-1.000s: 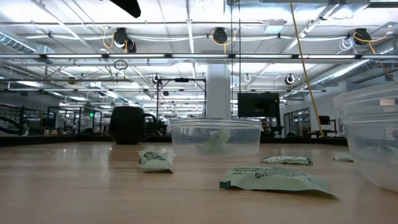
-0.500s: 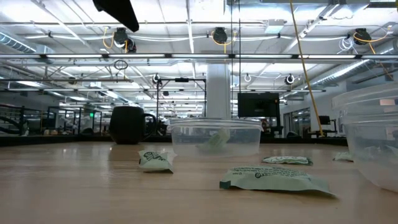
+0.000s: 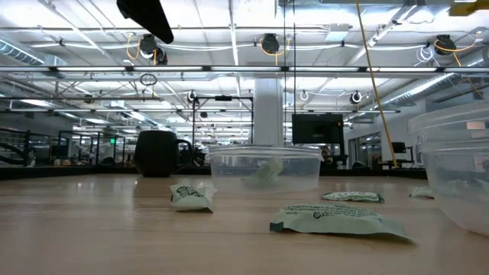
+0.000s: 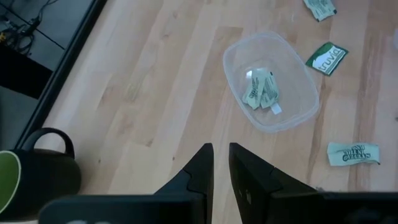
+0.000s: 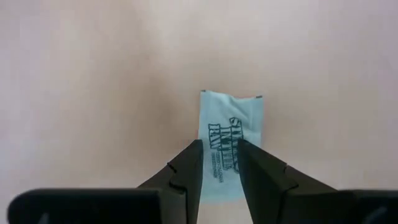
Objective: Pick and place Stevia / Truvia into bins
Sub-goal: Put the stevia packet into the bottom transparent container
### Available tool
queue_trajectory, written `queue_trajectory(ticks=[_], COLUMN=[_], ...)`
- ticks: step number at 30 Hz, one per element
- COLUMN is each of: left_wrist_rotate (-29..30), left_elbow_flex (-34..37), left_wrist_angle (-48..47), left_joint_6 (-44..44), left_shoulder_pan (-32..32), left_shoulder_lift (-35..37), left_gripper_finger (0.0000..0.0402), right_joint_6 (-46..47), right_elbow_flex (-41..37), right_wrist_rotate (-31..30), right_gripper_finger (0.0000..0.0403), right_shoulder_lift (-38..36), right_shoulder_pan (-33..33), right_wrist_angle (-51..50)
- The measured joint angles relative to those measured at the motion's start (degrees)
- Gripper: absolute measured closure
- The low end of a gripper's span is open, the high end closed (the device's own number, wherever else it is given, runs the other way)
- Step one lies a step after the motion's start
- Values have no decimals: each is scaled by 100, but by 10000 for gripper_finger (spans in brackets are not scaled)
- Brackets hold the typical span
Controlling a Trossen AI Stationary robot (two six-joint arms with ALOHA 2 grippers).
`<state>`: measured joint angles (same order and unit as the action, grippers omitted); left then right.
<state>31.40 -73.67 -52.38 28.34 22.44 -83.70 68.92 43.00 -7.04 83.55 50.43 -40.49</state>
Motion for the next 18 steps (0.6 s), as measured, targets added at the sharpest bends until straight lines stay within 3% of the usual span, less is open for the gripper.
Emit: queue_trajectory(ticks=[3, 12, 18], left_wrist_rotate=[-3, -265, -284], left_elbow_flex=[0, 0, 0], left_wrist_angle=[0, 0, 0], left_joint_6=[10, 35, 48], left_shoulder_pan=[0, 0, 0], left_shoulder_lift=[0, 0, 0], left_gripper_finger=[344, 344, 344], right_joint_6=[-325, -1371, -1411], right_elbow_flex=[2, 13, 13], right_wrist_rotate=[-490, -519, -518], right_gripper_finger=[307, 300, 271], right_shoulder_lift=[-110, -124, -129], right_shoulder_pan=[-89, -134, -239], right_wrist_angle=[-161, 31, -288])
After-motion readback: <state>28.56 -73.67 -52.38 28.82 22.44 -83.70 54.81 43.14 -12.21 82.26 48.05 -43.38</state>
